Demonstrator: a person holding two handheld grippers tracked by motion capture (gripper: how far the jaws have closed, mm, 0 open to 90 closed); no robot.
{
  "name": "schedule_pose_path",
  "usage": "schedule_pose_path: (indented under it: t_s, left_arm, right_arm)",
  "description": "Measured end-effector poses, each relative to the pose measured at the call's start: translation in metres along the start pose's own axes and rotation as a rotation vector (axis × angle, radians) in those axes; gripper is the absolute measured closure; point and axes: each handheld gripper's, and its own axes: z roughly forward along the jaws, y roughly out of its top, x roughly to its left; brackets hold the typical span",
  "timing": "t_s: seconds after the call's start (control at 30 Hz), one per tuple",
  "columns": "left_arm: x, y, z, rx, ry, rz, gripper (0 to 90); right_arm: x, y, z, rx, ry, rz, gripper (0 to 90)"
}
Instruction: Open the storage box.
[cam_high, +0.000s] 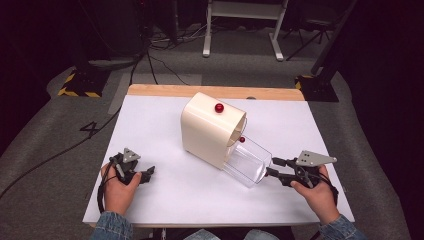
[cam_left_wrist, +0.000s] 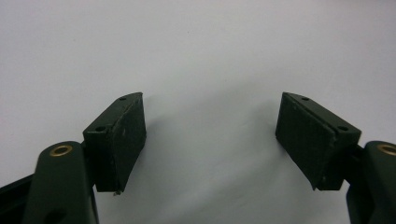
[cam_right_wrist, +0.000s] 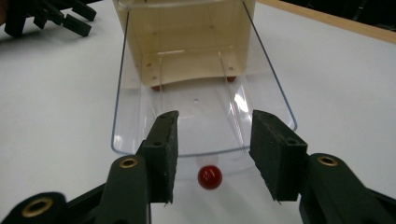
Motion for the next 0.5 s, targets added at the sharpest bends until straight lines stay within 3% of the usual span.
schedule_pose_path:
  t_s: [0.5]
  left_arm:
    - [0.000, 0.000, 0.000, -0.001, 0.002, 0.002, 24.7]
  right_arm:
    - [0.006, 0.058, 0.025, -0.040, 0.045, -0.028, 52.5]
